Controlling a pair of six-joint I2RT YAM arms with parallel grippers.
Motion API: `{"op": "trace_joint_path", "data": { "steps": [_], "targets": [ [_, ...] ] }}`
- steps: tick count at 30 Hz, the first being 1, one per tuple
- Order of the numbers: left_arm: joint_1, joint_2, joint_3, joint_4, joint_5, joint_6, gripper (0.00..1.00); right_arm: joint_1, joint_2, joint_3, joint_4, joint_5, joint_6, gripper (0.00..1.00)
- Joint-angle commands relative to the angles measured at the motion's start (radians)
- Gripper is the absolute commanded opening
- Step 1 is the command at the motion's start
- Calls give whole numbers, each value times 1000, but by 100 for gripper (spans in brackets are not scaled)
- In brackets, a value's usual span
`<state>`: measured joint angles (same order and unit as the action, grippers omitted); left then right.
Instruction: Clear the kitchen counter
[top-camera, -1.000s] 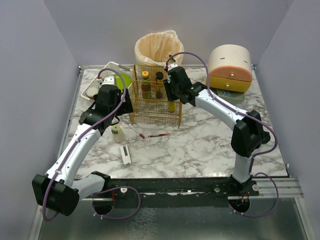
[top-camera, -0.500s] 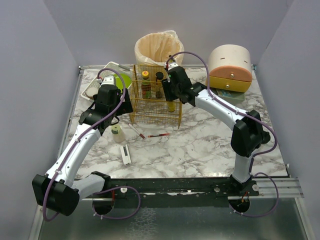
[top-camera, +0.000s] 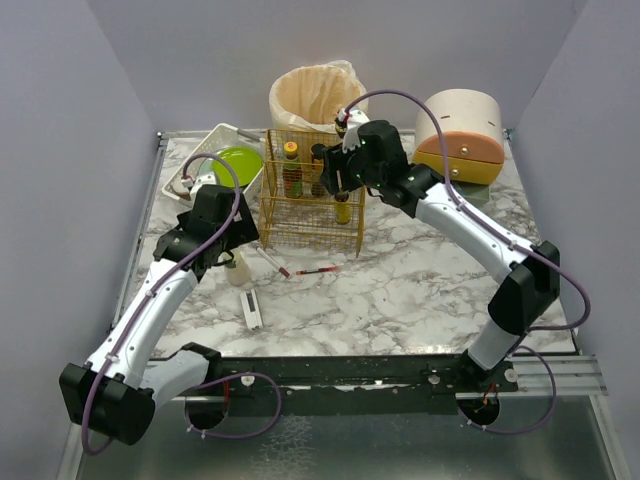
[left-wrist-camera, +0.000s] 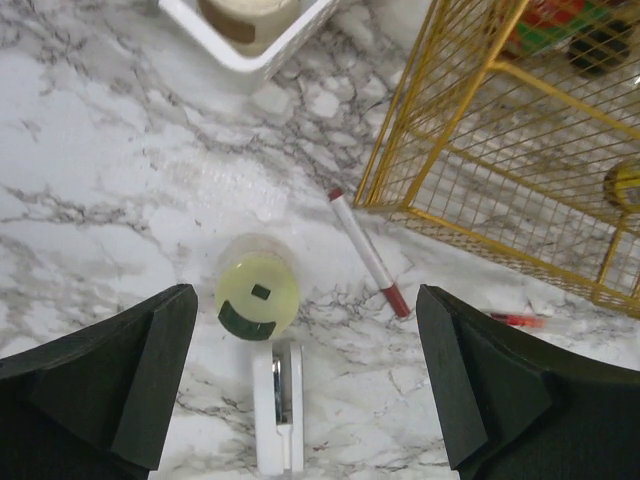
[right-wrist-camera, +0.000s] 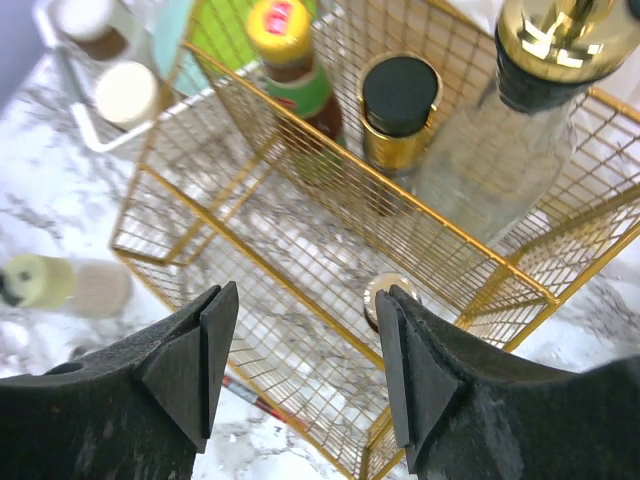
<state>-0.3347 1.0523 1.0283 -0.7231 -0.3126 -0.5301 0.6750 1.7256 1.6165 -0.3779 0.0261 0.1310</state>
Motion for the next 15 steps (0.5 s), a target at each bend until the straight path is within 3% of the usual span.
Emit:
{"op": "trace_joint_path", "data": {
  "steps": [1,15],
  "targets": [
    [5,-6,-81,-92,-36,-108,99,6,-89,-42,71,-124,-10,65],
    [6,72,-128,-94,-108,-133,99,6,-283,-182,88,-76,-41,66]
  ]
}}
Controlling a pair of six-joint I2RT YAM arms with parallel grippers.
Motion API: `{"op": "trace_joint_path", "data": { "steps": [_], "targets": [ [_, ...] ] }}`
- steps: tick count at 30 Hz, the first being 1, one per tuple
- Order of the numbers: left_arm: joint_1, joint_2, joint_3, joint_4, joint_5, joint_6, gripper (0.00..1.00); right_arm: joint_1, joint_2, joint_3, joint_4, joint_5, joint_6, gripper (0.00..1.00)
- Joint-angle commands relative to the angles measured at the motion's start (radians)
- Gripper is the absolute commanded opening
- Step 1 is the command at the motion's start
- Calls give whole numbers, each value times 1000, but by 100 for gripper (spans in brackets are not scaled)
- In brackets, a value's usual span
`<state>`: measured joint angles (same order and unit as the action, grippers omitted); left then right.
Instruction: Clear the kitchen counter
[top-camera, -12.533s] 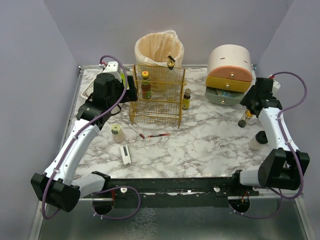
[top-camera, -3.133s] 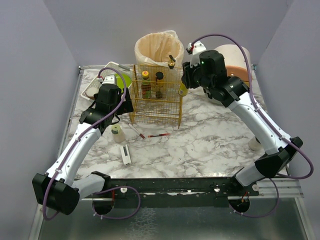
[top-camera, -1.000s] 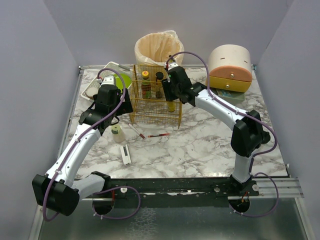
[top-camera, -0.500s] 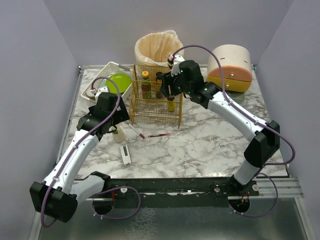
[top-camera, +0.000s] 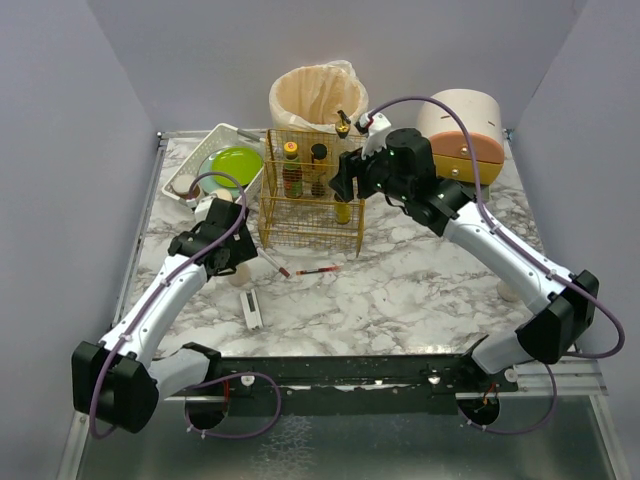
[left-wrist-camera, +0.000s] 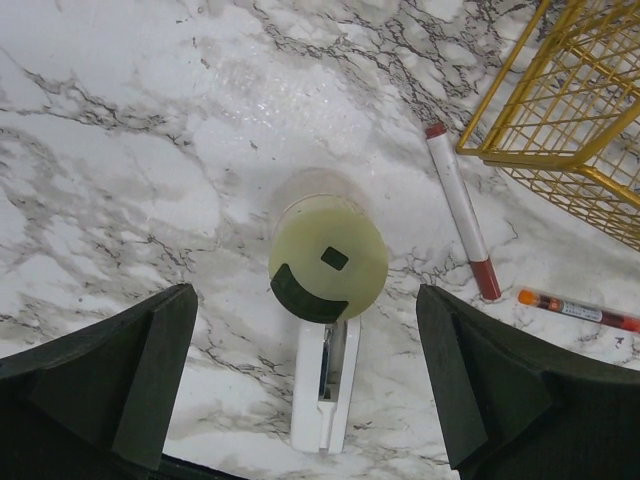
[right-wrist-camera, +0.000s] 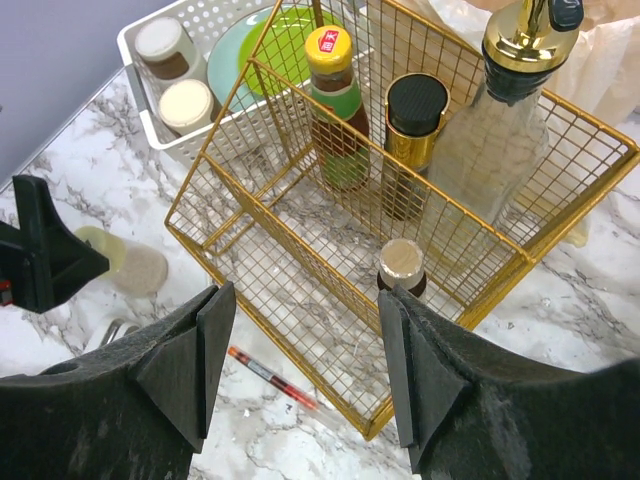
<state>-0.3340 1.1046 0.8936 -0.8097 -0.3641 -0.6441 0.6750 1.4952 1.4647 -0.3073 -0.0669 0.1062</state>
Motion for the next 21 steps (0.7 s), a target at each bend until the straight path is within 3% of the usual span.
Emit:
{"op": "trace_joint_path", "data": {
  "steps": [1,9,21],
  "targets": [
    [6,25,5,-7,-58,-22,99,7,-61,-35,18,19,-15,66],
    [9,84,-4,40,-59,-30,98,7,-67,-52,18,29,-18,66],
    [10,100,-2,59,-57,-20,78,7,-73,-71,28,47,-22,66]
  ]
}}
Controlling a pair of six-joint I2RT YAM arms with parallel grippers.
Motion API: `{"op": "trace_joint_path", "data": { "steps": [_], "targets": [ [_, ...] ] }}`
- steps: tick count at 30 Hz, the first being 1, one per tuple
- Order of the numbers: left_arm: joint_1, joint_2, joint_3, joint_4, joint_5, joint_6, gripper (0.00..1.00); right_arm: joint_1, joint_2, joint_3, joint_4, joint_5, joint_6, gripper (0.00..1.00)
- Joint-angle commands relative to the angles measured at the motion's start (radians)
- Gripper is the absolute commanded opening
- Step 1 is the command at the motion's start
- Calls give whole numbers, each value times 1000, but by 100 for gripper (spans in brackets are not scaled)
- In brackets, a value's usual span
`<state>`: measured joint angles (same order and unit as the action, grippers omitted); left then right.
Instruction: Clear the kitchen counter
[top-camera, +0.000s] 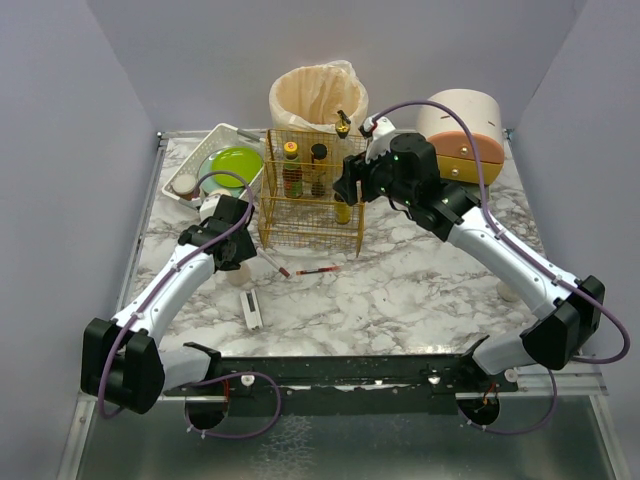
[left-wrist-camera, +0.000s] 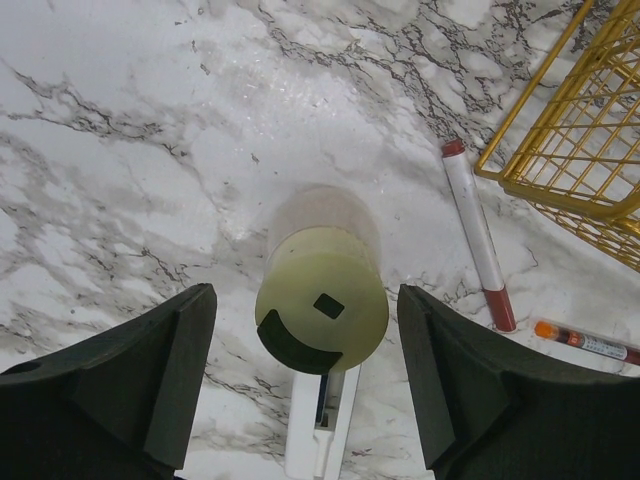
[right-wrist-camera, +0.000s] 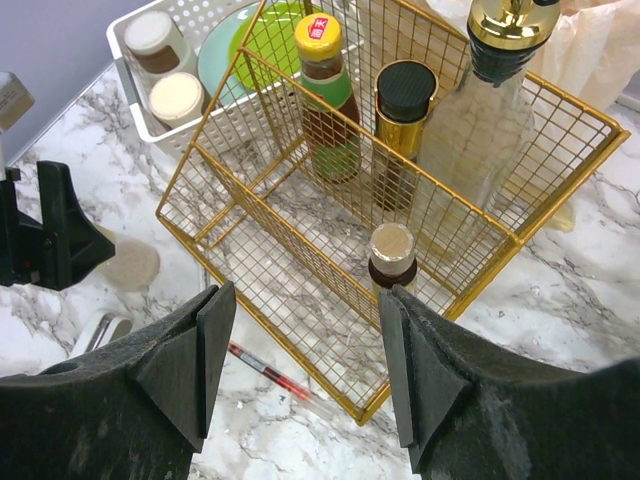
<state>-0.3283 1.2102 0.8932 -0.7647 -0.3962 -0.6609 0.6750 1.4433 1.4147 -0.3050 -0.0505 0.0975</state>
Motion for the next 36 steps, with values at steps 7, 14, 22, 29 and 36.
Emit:
{"op": "trace_joint_path", "data": {
  "steps": [7,14,22,29,36],
  "targets": [
    [5,-3,-16,23,-15,-2,68,7,-21,-19,30,37,-10,66],
    [6,-7,-20,33,-14,1,55,7,-27,-20,32,46,-7,66],
    [6,-33,13,22,-1,23,35,6,-56,-30,54,92,2,66],
    [6,-89,143,-71,-4,45,31,6,-99,-46,76,156,4,66],
    [6,-116,283,-148,42,67,28,8,-132,-64,94,224,2,66]
  ]
}}
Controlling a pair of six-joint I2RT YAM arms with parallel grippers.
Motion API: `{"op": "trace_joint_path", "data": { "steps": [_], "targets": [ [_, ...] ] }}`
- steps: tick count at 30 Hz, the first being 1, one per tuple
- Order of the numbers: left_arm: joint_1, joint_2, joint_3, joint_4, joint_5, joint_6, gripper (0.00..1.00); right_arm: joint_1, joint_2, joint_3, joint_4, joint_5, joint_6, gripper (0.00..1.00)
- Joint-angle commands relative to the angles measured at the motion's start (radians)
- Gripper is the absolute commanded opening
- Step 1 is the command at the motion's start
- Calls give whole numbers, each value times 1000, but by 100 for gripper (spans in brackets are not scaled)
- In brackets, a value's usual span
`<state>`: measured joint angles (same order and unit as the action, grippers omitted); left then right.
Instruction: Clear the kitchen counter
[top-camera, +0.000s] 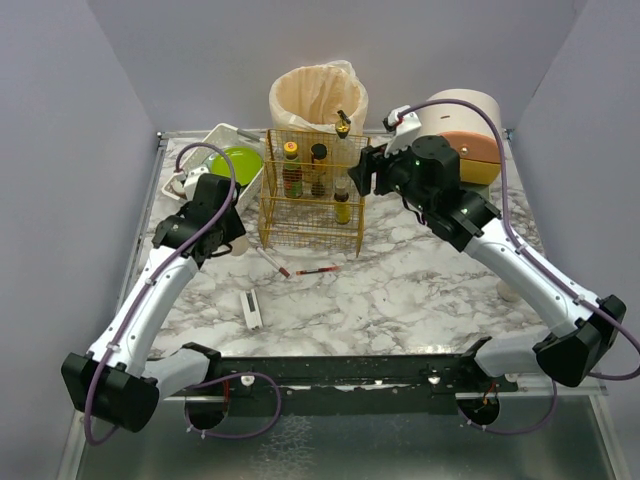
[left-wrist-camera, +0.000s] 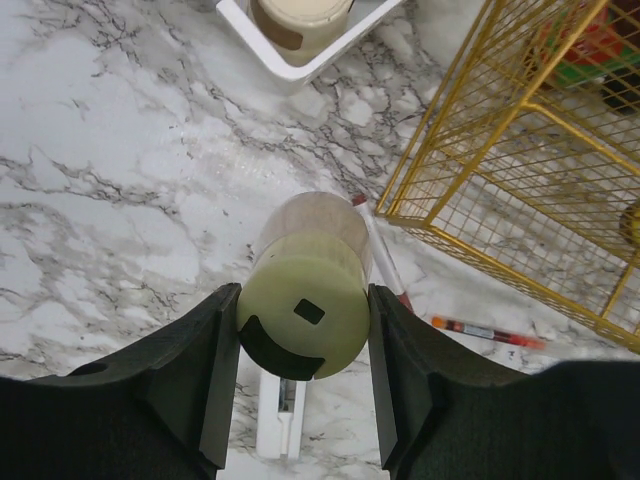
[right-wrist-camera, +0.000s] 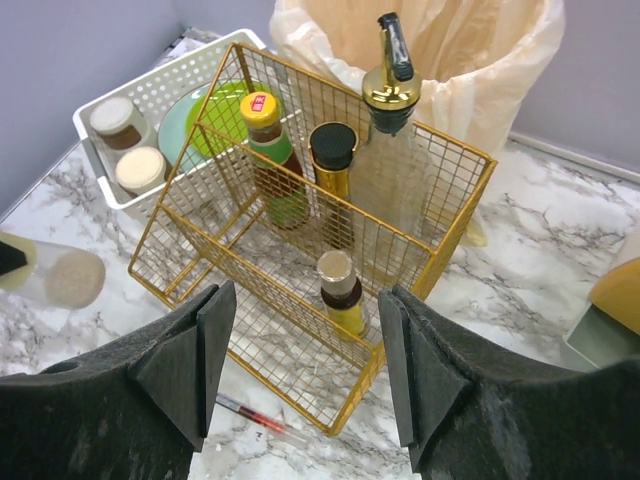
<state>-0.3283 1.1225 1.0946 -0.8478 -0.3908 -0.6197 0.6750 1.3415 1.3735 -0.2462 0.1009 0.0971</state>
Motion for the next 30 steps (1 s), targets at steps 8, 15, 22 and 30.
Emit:
{"op": "trace_joint_path", "data": {
  "steps": [8,15,22,30],
  "targets": [
    [6,-22,214,-65,190,54,24,6,-71,-54,52,153,15,66],
    [6,-5,274,1,327,97,15,6,-81,-78,47,230,44,66],
    [5,59,313,104,454,132,1,2,-56,-56,-14,305,80,66],
    [5,160,376,170,485,188,0,-88,7,-8,-151,208,114,66]
  ]
}}
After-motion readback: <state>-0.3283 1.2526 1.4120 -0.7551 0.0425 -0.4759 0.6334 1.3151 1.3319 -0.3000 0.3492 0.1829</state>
